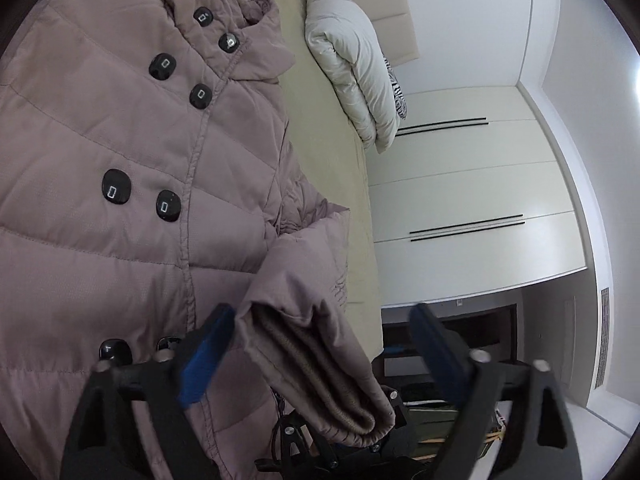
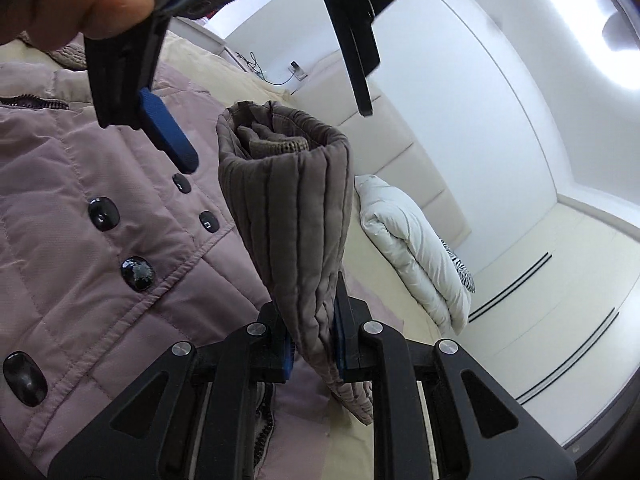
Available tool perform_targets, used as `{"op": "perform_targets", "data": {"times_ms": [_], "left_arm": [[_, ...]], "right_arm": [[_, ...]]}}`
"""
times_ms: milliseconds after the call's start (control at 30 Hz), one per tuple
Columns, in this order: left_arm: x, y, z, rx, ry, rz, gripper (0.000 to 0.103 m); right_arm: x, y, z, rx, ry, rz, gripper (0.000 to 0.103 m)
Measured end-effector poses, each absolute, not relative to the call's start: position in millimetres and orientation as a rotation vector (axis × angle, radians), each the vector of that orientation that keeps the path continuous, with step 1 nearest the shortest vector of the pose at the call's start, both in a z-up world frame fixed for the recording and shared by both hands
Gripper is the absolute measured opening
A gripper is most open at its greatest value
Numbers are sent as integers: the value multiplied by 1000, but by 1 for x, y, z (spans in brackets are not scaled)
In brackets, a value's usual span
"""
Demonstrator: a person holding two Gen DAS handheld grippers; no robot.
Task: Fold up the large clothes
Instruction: 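Carry the sleeve across the coat front with the right gripper while the left gripper grasps the other sleeve, then lay the sleeve on the coat front and open the right gripper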
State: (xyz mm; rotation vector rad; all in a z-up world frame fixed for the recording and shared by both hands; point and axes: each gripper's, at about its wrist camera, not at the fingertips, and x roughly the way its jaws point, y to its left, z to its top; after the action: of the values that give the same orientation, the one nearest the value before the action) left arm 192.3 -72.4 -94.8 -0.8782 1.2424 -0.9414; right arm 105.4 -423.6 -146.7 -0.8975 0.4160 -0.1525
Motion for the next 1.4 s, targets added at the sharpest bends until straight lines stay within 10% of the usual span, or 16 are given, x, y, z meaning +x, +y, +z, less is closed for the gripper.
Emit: {"op": "perform_targets", "data": {"times_ms": [33, 100, 300, 400, 967, 1400], "left_arm": [[194, -76, -98, -867, 1272, -947, 42], [196, -78, -99, -848, 1279, -943, 29], [236, -49, -70, -840, 1166, -879, 20], [272, -17, -49, -743, 1062, -749, 20], [361, 92, -127, -572, 1020, -323, 21], [351, 97, -135, -620, 1033, -311, 21]], "right_arm": [[102, -419, -146, -902, 416, -152, 14], [104, -420, -147, -904, 418, -156, 15], [81, -429, -147, -892, 382, -116, 29], [73, -448, -143, -825, 349, -102, 96], [187, -683, -166, 912, 726, 214, 97], [264, -705, -203, 1276, 628, 104, 95]]}}
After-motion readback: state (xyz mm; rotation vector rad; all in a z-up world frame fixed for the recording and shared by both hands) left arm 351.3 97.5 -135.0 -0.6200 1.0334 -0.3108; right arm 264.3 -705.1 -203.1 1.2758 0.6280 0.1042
